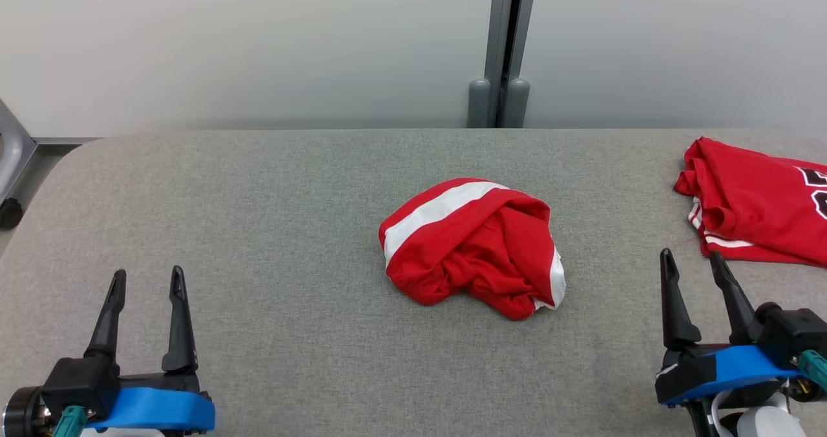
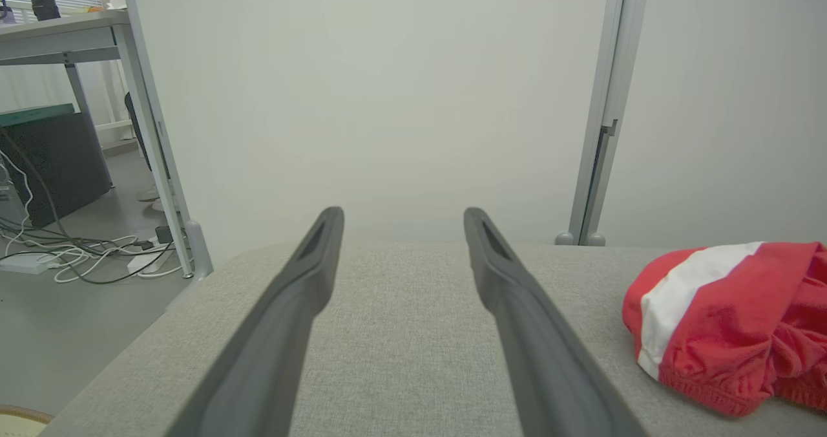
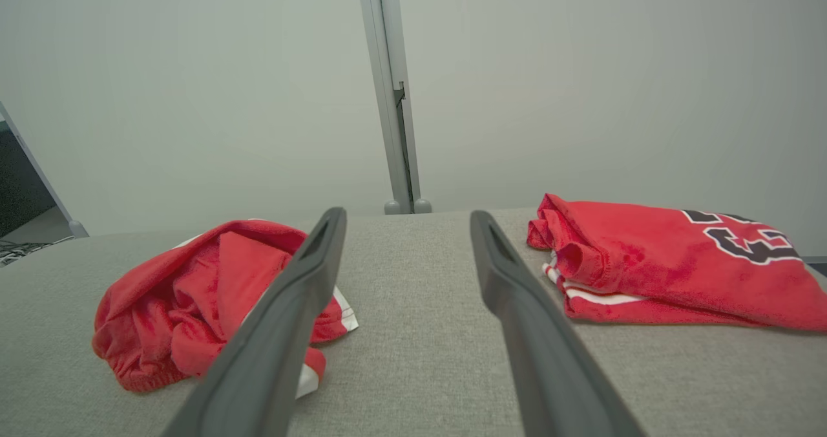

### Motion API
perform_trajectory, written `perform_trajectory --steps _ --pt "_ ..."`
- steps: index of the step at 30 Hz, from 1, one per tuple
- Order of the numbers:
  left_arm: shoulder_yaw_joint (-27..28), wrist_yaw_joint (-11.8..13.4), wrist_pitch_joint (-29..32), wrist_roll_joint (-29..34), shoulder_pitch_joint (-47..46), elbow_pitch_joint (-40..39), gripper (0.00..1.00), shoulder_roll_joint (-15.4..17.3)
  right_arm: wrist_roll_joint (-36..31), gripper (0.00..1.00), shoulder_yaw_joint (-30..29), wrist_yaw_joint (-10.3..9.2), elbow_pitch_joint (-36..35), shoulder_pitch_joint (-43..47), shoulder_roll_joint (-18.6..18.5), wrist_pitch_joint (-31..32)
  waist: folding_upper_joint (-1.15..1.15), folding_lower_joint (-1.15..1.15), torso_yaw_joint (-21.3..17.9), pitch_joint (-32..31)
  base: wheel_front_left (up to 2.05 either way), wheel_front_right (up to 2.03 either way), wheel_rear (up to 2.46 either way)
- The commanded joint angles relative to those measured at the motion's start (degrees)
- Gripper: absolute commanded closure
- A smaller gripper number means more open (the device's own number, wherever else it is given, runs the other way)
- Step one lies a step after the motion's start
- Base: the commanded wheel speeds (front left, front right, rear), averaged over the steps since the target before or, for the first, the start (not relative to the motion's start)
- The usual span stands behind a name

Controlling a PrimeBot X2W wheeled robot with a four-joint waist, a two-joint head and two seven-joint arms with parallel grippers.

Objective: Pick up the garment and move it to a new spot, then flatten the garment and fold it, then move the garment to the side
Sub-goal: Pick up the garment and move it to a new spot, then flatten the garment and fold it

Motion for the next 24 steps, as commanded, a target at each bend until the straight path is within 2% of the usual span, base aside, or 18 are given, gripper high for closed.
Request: perform_trajectory --steps 1,13,24 --pt "0.59 -0.53 -0.27 0.83 0.72 0.18 0.00 -0.53 -0.39 0.00 -0.37 0.01 -0.25 1.05 -0.08 0.27 0.00 0.00 0.03 -0.14 0.00 0.00 0.00" --pt "3.74 -3.35 -0.27 4.75 1.78 1.10 0.00 -3.13 -0.23 0.00 -0.22 0.01 -0.43 2.85 -0.07 2.08 0.00 0.00 -0.20 -0.83 0.00 0.00 0.00" --pt "5.75 -4.93 -0.27 6.79 1.86 1.94 0.00 -5.00 -0.31 0.00 -0.25 0.01 -0.51 2.84 -0.07 2.64 0.00 0.00 -0.26 -0.92 0.00 0.00 0.00"
